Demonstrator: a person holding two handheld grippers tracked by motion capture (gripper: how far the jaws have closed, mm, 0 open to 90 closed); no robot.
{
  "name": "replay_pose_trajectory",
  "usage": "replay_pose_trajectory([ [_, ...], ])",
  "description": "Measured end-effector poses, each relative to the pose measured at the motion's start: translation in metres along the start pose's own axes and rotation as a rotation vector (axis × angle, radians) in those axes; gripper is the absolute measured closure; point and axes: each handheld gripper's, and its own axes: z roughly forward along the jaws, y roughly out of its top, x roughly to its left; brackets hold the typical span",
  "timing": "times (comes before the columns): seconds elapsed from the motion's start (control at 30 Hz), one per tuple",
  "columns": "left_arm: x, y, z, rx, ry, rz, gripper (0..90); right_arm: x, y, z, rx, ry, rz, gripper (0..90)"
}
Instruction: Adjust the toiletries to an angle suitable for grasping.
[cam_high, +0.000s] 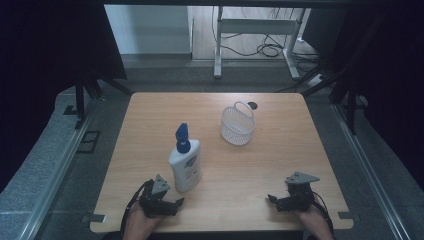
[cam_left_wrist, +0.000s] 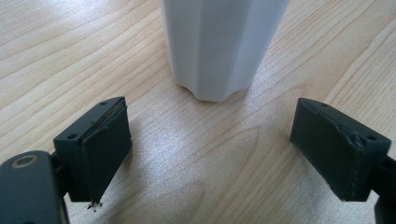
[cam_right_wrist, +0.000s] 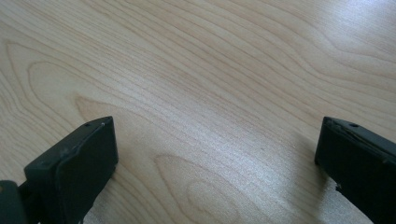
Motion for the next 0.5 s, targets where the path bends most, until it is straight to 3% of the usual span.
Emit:
replay_pose_trajectory([
  [0.5,-0.0003,0.0002,0.0001,0.000,0.002,-0.005,11.6,0.0000,-0.0001,-0.0001,0.000,0.000,-0.001,0.0],
])
